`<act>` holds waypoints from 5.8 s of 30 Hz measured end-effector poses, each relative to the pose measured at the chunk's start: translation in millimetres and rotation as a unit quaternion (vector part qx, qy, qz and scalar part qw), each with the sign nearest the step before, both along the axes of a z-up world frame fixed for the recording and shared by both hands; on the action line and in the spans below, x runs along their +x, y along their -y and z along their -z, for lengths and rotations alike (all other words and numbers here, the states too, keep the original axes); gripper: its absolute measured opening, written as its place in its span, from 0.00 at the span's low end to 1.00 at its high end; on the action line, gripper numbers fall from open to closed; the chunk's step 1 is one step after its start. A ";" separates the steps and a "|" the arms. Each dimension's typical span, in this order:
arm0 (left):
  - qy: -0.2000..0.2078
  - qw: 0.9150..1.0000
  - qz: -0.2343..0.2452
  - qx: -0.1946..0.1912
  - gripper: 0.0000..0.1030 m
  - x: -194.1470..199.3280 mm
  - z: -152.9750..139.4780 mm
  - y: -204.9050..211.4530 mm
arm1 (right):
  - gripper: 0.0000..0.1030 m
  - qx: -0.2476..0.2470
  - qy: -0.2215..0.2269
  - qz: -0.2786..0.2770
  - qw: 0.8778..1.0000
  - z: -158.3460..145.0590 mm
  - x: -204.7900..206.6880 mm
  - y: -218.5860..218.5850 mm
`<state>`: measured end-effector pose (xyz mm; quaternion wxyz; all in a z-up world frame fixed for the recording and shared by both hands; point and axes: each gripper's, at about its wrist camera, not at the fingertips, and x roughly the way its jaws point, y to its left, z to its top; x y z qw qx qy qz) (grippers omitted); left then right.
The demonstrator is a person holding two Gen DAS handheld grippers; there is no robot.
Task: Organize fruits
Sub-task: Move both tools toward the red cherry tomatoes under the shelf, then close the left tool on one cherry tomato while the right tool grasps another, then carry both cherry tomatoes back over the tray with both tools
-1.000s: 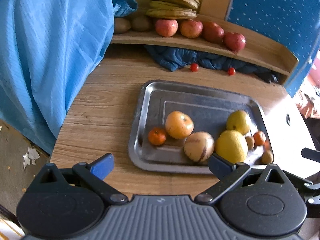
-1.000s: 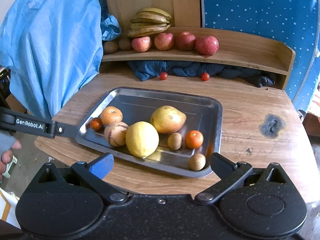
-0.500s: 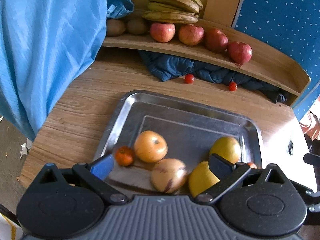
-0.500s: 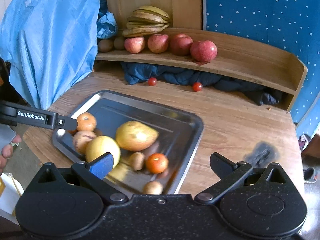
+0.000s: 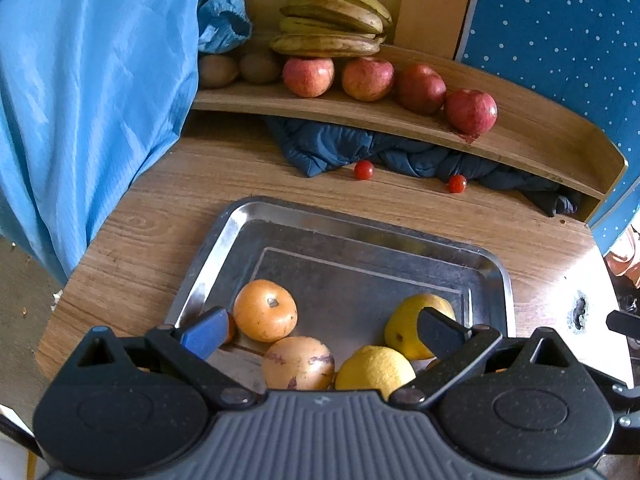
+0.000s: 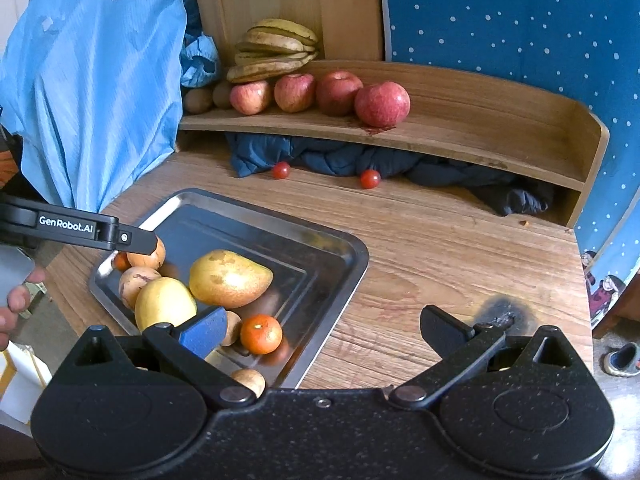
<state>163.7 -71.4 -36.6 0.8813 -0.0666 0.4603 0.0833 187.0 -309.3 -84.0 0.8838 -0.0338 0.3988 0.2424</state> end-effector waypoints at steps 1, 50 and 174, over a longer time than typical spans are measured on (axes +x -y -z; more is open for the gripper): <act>0.000 1.000 0.002 0.003 0.99 1.4 -1.5 1.2 | 0.99 0.003 0.000 0.001 1.000 -0.5 1.0 1.5; -0.057 0.985 0.161 -0.035 0.99 219.3 61.0 -35.9 | 0.99 -0.057 -0.041 0.124 0.990 32.8 142.4 -68.8; -0.025 0.987 0.116 -0.111 0.23 128.2 53.3 -62.0 | 0.25 0.000 -0.034 -0.015 0.999 25.2 113.4 -124.7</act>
